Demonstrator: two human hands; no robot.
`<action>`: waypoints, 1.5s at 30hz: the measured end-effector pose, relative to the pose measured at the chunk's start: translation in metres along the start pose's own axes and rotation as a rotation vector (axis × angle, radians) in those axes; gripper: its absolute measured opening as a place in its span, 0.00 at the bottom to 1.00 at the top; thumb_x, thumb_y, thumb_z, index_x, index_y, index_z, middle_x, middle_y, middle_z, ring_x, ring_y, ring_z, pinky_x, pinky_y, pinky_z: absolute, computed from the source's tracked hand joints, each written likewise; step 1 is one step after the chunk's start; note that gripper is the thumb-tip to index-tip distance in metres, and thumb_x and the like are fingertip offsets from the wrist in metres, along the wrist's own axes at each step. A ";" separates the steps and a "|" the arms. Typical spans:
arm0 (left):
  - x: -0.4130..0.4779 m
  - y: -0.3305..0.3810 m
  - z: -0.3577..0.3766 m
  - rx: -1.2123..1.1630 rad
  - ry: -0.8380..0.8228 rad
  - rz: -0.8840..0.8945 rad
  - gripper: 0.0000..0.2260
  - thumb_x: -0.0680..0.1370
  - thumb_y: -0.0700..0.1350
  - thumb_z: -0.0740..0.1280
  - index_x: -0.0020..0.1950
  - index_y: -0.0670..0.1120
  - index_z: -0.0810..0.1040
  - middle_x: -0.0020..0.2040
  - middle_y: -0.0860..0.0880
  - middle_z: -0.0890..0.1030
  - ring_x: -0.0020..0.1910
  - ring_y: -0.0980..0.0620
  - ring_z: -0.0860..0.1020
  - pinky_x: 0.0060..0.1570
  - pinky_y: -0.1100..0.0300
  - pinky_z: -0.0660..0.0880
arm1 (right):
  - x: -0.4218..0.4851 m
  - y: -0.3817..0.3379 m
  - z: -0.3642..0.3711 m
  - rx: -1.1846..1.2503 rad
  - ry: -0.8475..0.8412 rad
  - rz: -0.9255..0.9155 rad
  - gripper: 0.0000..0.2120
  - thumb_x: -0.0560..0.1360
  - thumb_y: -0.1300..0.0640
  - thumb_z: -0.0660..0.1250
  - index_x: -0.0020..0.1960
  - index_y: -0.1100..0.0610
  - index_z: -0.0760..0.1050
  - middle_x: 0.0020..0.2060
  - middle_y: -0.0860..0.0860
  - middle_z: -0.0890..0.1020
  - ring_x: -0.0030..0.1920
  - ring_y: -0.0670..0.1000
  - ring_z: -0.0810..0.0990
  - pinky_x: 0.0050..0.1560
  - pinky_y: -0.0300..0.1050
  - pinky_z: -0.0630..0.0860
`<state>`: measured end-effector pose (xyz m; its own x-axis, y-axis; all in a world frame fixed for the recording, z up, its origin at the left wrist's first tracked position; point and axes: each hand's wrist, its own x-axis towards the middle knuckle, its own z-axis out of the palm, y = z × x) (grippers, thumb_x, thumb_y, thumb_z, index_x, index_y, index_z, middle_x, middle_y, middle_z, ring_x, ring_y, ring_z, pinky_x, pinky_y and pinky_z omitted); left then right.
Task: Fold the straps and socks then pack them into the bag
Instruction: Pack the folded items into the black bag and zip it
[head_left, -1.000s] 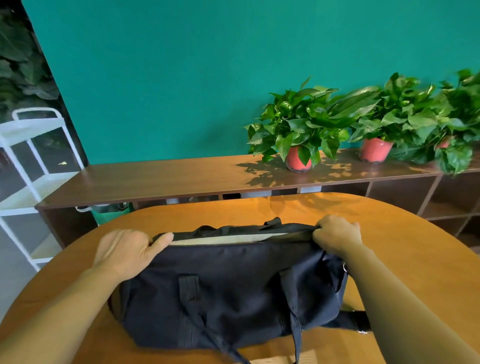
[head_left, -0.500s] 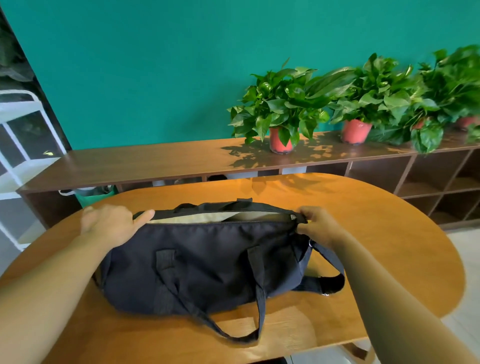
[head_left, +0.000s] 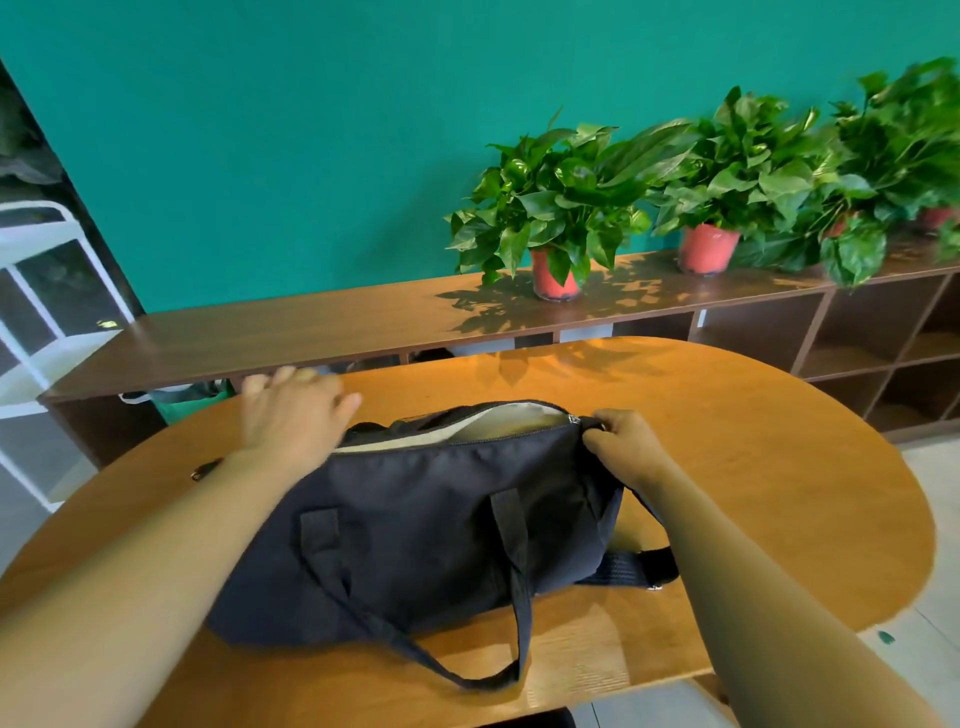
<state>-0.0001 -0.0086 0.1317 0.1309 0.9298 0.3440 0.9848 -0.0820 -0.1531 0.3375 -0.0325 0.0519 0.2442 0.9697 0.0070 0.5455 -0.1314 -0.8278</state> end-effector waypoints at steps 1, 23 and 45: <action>0.000 0.026 -0.007 -0.102 0.077 0.082 0.15 0.81 0.58 0.54 0.50 0.54 0.77 0.50 0.55 0.78 0.55 0.51 0.73 0.58 0.50 0.63 | -0.001 0.002 0.001 0.030 0.004 0.012 0.09 0.60 0.52 0.58 0.36 0.52 0.75 0.28 0.49 0.76 0.37 0.56 0.76 0.43 0.53 0.74; 0.005 0.211 -0.037 -0.065 0.025 0.557 0.05 0.79 0.44 0.64 0.52 0.50 0.78 0.50 0.51 0.77 0.56 0.48 0.70 0.61 0.49 0.59 | -0.011 -0.004 -0.007 0.353 -0.061 -0.080 0.14 0.65 0.66 0.61 0.47 0.56 0.79 0.40 0.54 0.81 0.40 0.52 0.77 0.43 0.49 0.74; 0.014 0.208 -0.050 -0.002 -0.109 0.579 0.07 0.76 0.41 0.66 0.42 0.48 0.70 0.34 0.51 0.65 0.39 0.48 0.69 0.39 0.55 0.64 | -0.013 -0.021 -0.002 0.014 0.017 -0.015 0.10 0.66 0.55 0.64 0.37 0.40 0.79 0.32 0.38 0.81 0.42 0.49 0.77 0.58 0.59 0.69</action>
<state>0.2126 -0.0306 0.1510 0.6346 0.7653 0.1074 0.7570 -0.5875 -0.2861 0.3243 -0.0422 0.0707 0.2494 0.9679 0.0293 0.5377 -0.1133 -0.8355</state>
